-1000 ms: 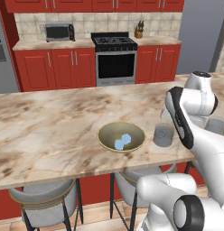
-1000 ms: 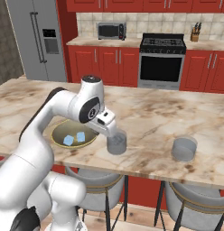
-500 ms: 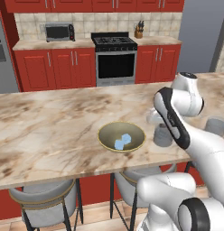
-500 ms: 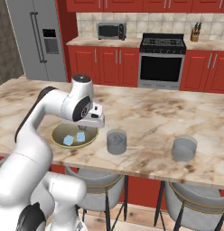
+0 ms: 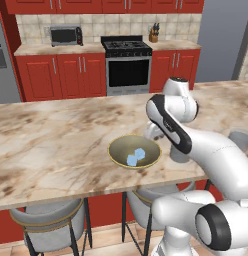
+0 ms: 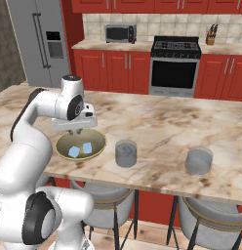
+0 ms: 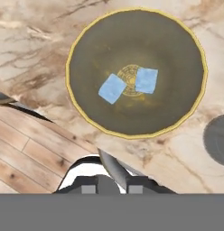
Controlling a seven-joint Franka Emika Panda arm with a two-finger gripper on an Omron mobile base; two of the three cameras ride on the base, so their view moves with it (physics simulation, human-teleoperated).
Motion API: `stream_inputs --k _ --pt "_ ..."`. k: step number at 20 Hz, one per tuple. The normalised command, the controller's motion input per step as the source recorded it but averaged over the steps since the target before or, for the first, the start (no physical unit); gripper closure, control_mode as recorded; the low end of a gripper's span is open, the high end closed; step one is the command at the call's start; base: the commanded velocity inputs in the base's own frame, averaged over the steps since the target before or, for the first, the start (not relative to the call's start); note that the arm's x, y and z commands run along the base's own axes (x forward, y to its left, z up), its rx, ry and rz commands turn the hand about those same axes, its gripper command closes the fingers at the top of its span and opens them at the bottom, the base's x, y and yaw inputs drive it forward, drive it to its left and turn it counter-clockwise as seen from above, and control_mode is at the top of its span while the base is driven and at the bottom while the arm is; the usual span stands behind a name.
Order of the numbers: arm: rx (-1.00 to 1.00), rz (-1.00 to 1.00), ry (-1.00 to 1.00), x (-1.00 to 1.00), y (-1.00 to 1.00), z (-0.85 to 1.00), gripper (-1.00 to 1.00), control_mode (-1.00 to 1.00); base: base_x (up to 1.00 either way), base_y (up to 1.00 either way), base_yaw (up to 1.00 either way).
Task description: There are four ice cubes in the ice bowl. Place two ice cubes in each glass of water.
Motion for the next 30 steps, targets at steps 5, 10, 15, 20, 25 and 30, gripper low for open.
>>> stream_inputs --k 5,10,15,20,25,30 --pt "-0.08 0.17 0.01 0.00 0.11 -0.34 -1.00 -1.00 0.00 0.00 0.00" --pt "-0.05 0.16 0.00 0.00 0.02 -0.34 -1.00 -1.00 0.00 0.00 0.00" --pt "-0.01 0.02 -0.01 0.00 0.00 -0.29 -1.00 -1.00 0.00 0.00 0.00" --pt "0.00 -0.01 0.00 0.06 0.00 -0.21 -1.00 -1.00 0.00 0.00 0.00" --pt "0.00 -0.02 0.00 0.17 0.00 -0.15 -1.00 -1.00 0.00 0.00 0.00" --pt "0.00 -0.03 0.00 0.22 0.00 -0.15 -1.00 -1.00 0.00 0.00 0.00"
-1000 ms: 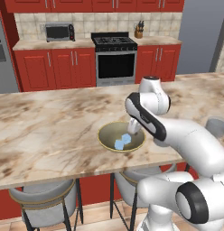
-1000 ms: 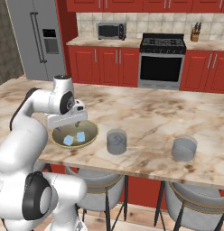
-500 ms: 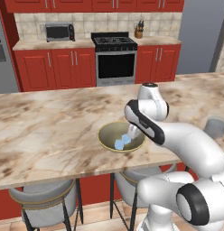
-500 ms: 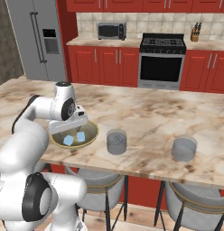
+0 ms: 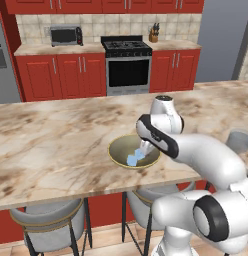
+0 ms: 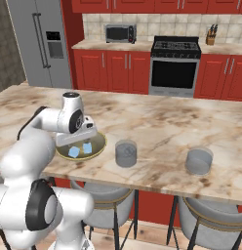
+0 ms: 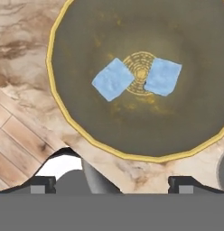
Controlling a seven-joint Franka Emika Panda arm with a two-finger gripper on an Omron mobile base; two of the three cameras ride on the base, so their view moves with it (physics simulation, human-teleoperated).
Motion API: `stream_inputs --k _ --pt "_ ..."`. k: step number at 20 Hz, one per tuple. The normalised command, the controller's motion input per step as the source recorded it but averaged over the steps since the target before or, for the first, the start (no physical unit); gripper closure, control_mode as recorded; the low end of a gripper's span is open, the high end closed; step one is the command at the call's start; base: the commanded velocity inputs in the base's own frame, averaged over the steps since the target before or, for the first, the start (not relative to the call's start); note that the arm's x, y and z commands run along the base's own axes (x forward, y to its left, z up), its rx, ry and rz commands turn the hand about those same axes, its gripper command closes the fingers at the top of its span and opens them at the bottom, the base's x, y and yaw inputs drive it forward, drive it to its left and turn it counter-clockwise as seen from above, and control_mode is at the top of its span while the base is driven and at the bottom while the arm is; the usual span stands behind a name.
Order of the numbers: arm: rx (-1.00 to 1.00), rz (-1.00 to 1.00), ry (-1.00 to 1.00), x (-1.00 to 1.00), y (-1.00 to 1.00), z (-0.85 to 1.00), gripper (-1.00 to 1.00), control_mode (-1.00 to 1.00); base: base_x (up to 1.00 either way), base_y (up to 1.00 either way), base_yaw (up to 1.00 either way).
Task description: There are four ice cubes in the ice bowl. Place two ice cubes in each glass of water.
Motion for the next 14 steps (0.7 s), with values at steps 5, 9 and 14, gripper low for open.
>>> stream_inputs --k 5,9,14 --pt "0.00 -0.06 0.00 0.30 0.07 -0.19 -1.00 -1.00 0.00 0.00 0.00" --pt "0.00 -0.06 0.00 0.32 0.11 -0.23 -1.00 -1.00 0.00 0.00 0.00" --pt "0.00 -0.04 0.00 0.29 0.02 -0.24 -1.00 -1.00 0.00 0.00 0.00"
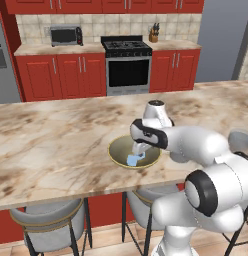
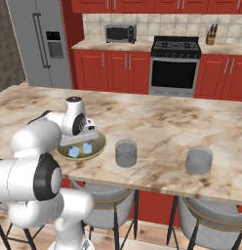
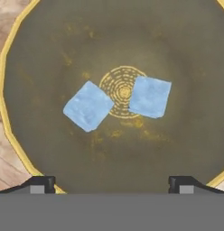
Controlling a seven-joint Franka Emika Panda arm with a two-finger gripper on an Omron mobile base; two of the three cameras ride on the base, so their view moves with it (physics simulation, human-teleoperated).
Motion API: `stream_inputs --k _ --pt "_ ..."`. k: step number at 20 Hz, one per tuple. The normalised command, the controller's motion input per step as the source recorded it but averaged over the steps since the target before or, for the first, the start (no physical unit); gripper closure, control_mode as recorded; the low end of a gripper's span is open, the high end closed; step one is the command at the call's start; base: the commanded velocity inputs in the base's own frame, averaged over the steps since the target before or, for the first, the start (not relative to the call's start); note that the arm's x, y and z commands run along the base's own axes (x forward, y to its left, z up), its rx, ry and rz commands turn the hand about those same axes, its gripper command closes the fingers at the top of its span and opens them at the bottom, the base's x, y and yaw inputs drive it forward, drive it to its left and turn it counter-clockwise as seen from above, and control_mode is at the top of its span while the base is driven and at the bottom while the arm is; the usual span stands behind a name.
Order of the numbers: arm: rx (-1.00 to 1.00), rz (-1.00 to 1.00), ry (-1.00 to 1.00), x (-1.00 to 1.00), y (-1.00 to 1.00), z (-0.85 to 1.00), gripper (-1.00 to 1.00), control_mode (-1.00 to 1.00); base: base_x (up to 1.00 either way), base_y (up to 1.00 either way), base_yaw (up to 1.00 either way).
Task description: There are four ice cubes in the ice bowl. Place two ice cubes in each glass of water.
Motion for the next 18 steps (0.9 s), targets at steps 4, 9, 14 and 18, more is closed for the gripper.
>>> stream_inputs --k 4,9,14,18 --pt "0.00 -0.03 0.00 0.31 0.00 -0.31 -1.00 -1.00 0.00 0.00 0.00" --pt "0.00 -0.03 0.00 0.36 0.00 -0.24 -1.00 -1.00 0.00 0.00 0.00" --pt "0.00 -0.03 0.00 0.39 0.00 -0.13 -1.00 -1.00 0.00 0.00 0.00" --pt "0.00 -0.04 0.00 0.36 0.00 -0.20 -1.00 -1.00 0.00 0.00 0.00"
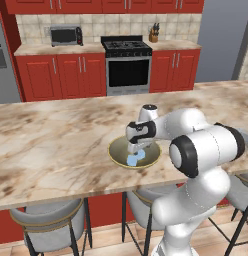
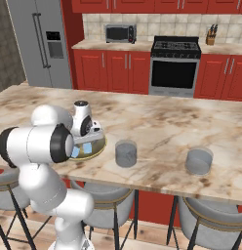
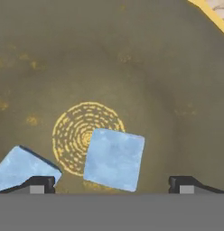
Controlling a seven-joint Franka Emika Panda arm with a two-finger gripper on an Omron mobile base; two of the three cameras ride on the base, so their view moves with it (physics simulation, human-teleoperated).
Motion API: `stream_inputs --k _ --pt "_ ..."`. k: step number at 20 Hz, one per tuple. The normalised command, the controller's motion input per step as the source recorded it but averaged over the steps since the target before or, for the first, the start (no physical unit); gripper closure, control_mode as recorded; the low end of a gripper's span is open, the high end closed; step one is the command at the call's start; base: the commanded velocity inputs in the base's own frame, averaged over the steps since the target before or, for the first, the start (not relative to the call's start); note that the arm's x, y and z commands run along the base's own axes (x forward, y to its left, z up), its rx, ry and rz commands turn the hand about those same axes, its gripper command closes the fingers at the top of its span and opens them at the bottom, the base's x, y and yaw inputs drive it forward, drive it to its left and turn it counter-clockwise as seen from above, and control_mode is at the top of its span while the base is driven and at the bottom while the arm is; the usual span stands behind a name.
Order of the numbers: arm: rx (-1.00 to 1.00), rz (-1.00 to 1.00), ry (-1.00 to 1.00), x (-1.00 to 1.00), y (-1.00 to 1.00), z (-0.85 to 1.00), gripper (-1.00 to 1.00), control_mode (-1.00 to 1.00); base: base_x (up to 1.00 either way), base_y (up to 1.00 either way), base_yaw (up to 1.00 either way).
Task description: There are four ice cubes in the ice bowl. Place two ice cubes in each glass of water.
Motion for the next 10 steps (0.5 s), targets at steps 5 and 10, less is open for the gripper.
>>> stream_inputs --k 5,10 --pt "0.00 -0.04 0.00 0.23 0.00 -0.31 -1.00 -1.00 0.00 0.00 0.00" --pt "0.00 -0.05 0.00 0.01 0.00 -0.12 -1.00 -1.00 0.00 0.00 0.00"
